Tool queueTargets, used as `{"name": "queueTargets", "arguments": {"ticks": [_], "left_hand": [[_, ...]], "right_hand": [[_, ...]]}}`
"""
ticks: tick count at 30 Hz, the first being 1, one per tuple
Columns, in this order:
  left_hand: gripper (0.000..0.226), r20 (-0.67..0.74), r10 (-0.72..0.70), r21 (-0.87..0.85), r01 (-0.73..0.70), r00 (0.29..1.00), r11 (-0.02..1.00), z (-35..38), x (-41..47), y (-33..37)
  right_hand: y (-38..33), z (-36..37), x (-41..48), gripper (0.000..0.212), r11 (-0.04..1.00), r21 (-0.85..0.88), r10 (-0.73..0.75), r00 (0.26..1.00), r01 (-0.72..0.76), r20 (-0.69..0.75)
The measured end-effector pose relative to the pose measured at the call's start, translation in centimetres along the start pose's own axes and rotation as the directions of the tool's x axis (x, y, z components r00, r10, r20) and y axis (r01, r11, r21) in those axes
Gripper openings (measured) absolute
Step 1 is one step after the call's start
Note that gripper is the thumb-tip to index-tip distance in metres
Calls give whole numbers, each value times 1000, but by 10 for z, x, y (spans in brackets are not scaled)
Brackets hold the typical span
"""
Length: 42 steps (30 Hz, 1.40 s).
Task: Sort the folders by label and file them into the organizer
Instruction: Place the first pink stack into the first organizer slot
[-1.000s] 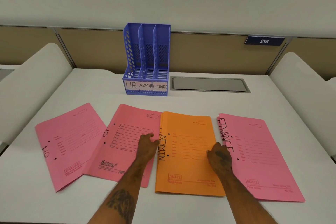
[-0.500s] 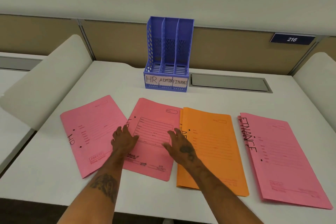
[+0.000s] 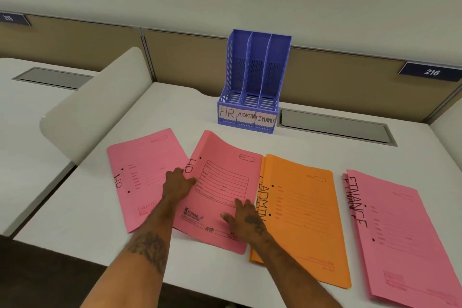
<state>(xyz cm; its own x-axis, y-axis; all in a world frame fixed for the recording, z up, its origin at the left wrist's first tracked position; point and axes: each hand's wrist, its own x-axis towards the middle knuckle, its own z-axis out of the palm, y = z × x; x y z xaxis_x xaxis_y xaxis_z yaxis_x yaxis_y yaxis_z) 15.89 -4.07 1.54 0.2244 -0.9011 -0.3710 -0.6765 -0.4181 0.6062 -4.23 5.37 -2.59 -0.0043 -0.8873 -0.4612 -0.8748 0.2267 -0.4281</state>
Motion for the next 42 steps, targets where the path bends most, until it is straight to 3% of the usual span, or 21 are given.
{"name": "queueTargets", "arguments": {"ticks": [3,8,12,16,20,22,26,29,35,39,42], "left_hand": [[30,-1,-17,-154,16,1000,988,-8,-8,5],[35,-34,-59,-459,37,998,887,-31,-17,-1],[41,-48,-90,-667,35,995,744,-55,-24,-21],[35,-74,-144,-763,37,987,645,-80,-26,-54],[24,-100,-185,-779,39,978,626,-96,-17,-86],[25,-115,-211,-766,49,971,641,-100,-4,-103],[31,-71,-189,-713,83,979,696,-106,30,-135],[54,-76,-230,-581,144,970,801,-108,54,-151],[69,-50,-246,-420,203,968,884,-112,70,-146],[73,-5,-256,-445,227,967,866,-110,83,-149],[66,3,-205,-490,181,979,853,-115,96,-153]], "right_hand": [[1,-2,3,77,1000,18,-20,999,19,30],[-3,-15,14,75,977,210,-25,998,38,-61],[-28,-39,31,81,797,604,41,998,-8,-41],[-61,-48,55,74,726,686,54,999,-44,7],[-106,-45,81,24,718,696,-11,1000,5,4],[-132,-42,92,14,771,636,-18,1000,24,-17],[-172,-29,113,22,881,468,-16,994,65,-108],[-186,-16,129,29,936,346,-4,985,63,-170],[-193,6,140,42,989,135,82,991,-67,-107],[-193,5,138,43,977,172,139,986,-122,-88],[-186,3,137,42,930,332,185,982,-158,-50]]}}
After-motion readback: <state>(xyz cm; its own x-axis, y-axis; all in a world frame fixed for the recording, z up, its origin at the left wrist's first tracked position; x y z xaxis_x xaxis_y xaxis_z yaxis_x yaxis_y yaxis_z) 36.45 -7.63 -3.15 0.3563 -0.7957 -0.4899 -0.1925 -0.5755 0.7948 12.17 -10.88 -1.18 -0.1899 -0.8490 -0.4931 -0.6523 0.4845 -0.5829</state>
